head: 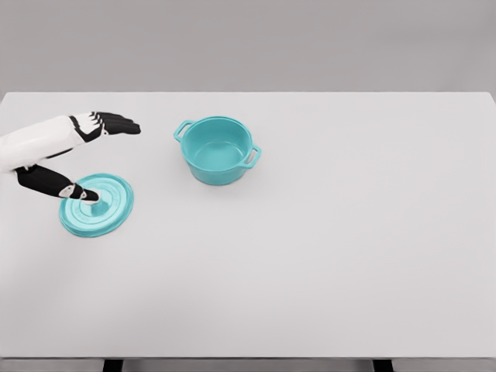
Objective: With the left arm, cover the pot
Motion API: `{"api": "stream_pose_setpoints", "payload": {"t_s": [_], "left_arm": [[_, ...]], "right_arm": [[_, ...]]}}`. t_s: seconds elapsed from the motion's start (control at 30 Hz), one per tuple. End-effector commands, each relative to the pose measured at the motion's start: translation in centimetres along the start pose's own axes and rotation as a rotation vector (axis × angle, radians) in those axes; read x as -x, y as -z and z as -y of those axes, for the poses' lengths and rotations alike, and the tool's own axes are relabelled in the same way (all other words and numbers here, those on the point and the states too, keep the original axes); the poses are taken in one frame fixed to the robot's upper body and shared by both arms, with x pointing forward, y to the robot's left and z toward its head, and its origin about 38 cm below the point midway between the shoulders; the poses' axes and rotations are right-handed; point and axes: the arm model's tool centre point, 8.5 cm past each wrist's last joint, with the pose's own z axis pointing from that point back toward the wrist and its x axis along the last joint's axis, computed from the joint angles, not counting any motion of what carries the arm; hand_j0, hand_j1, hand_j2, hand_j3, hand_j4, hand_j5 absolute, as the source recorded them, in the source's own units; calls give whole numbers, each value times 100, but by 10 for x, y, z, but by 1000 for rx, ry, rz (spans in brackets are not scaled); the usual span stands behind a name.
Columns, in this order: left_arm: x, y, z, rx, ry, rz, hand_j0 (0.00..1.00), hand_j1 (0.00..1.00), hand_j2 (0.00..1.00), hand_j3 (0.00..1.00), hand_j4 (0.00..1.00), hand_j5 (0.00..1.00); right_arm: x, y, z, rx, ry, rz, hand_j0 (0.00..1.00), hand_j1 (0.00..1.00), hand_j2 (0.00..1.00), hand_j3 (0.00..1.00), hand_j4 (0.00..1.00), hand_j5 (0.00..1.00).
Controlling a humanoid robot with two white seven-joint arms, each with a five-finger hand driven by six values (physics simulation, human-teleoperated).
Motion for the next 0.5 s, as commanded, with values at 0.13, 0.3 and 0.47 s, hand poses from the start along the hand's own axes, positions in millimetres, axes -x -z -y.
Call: {"api": "stream_pose_setpoints", "payload": {"t_s": [0.13,0.3,0.47], "left_arm": [[0,-6,10,-42,-205,39,100,100,100,100,100,100],[32,-22,22,-25,-196,-81,100,100,100,100,100,100],[87,-64,29,-100,-243,-284,100,100,100,100,100,100]], "right_arm": [[13,-1,-3,-3,20,-18,100,100,100,100,100,100],[13,-1,-3,-3,20,-18,100,100,100,100,100,100],[14,-1,-4,-3,21,-17,100,100,100,100,100,100]]}}
